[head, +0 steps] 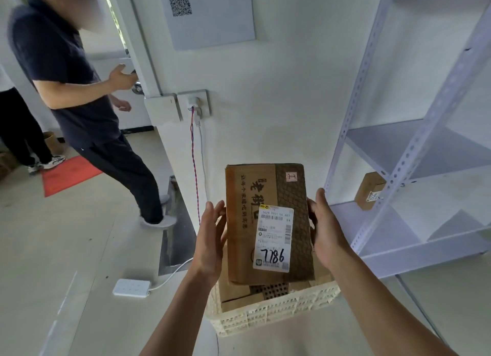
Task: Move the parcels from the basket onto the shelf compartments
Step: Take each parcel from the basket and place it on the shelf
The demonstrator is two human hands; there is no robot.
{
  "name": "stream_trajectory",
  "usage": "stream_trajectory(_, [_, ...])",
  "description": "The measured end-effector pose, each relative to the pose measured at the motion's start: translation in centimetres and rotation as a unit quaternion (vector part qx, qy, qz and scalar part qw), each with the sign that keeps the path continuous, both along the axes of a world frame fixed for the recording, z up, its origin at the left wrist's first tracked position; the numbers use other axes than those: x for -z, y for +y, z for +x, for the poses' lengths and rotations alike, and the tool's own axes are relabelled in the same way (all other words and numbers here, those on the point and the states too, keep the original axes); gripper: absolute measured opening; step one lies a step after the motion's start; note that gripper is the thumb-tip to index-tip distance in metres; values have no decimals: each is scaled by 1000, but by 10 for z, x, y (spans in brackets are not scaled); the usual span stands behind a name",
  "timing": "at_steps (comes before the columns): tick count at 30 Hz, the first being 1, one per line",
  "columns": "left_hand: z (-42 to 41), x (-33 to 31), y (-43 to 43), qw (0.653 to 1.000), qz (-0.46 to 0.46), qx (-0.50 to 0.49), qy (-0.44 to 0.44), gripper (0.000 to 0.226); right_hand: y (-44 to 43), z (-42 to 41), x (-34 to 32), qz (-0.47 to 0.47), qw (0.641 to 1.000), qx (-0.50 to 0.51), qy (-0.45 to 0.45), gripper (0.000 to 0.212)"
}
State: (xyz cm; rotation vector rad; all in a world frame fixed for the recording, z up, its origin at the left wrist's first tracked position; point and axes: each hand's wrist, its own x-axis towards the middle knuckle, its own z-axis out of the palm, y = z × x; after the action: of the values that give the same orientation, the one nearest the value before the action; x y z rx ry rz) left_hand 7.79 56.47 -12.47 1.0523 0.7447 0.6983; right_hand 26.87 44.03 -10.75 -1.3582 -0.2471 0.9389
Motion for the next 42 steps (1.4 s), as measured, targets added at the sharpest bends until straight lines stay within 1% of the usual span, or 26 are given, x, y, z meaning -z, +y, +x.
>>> stream_trajectory(3, [4,-4,-4,999,46,7,18,61,0,0,2,15,1000,17,6,69])
stream_trajectory(4, [5,-6,-6,999,50,3,21,60,0,0,1,17,1000,21,6,66])
stream_trajectory(6, [7,-8,-8,998,53,6,20,64,-1,1,1,26,999,27,11,62])
stream_trajectory(8, [11,-10,-11,997,62,32,23,66,-1,1,1,39,999,17,19,59])
stream_trajectory(10, [13,-16,-14,996,68,61,19,63,-2,1,1,50,998,12,21,59])
stream_trajectory(12, [14,-21,-19,993,75,88,3,65,-5,-1,1,59,998,9,18,60])
stream_trajectory(17, [14,-25,-29,989,86,119,-9,69,-17,-2,5,59,997,24,39,62])
stream_trajectory(20, [17,-24,-36,986,97,133,-3,69,-29,1,8,43,998,35,38,62])
stream_trajectory(24, [29,-27,-55,983,114,147,2,69,-50,12,11,42,998,51,23,75])
stream_trajectory(25, [34,-30,-61,981,115,159,1,69,-57,16,10,44,997,57,21,76])
stream_trajectory(27, [45,-36,-75,976,115,186,-7,73,-74,26,8,53,996,65,13,70])
stream_trajectory(30, [70,-43,-104,972,130,195,-5,71,-105,48,7,57,996,74,9,63])
stream_trajectory(34, [112,-46,-152,966,142,218,-10,69,-156,85,10,43,994,103,-1,75])
stream_trajectory(42, [213,-29,-256,960,144,241,-8,66,-279,174,17,33,988,148,-3,75])
